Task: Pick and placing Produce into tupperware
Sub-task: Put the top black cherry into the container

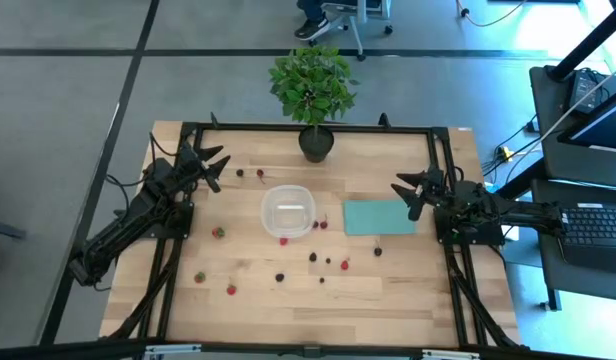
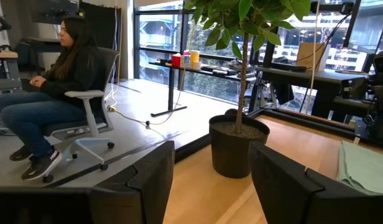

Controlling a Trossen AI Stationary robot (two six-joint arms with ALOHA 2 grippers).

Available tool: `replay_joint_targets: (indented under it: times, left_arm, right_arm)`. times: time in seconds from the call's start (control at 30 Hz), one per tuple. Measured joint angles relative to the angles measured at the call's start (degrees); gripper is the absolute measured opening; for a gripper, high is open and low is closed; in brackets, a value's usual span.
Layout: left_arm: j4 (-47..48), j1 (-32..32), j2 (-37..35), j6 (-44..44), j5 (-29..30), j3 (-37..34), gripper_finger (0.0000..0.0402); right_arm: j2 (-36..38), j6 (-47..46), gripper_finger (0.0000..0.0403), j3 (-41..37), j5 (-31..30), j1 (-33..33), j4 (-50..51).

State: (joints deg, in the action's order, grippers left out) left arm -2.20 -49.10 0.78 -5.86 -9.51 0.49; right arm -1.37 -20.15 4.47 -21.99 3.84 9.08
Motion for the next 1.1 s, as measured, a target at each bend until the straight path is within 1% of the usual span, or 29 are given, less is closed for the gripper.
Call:
replay_joint_targets:
  times: [0.1, 0.17, 0.4, 0.5, 0.6, 0.77, 1.1]
  left_arm:
    - [0.0, 0.0, 0.0, 0.0, 0.0, 0.0, 0.0198]
    - [0.0, 0.0, 0.0, 0.0, 0.0, 0.0, 0.0198]
    - [0.0, 0.0, 0.0, 0.0, 0.0, 0.0, 0.0198]
    - [0.0, 0.0, 0.0, 0.0, 0.0, 0.0, 0.0198]
    - [0.0, 0.0, 0.0, 0.0, 0.0, 0.0, 0.0198]
    - [0.0, 0.0, 0.0, 0.0, 0.0, 0.0, 0.0198]
    - [-0.1, 0.0, 0.0, 0.2, 0.0, 0.0, 0.0198]
  right_arm:
    - [0.0, -0.3, 0.0229, 0.0, 3.6, 0.0, 0.0]
    - [0.0, -0.4, 0.0229, 0.0, 4.9, 0.0, 0.0]
    - [0.0, -0.2, 0.0229, 0.0, 5.7, 0.0, 0.0]
    - [0.0, 2.0, 0.0229, 0.0, 7.0, 0.0, -0.4]
    - [0.0, 5.6, 0.0229, 0.0, 9.0, 0.0, -3.0]
    - [0.0, 8.7, 0.0229, 0.0, 9.6, 0.0, -5.4]
    - [0.0, 8.7, 0.0229, 0.0, 9.6, 0.0, -2.4]
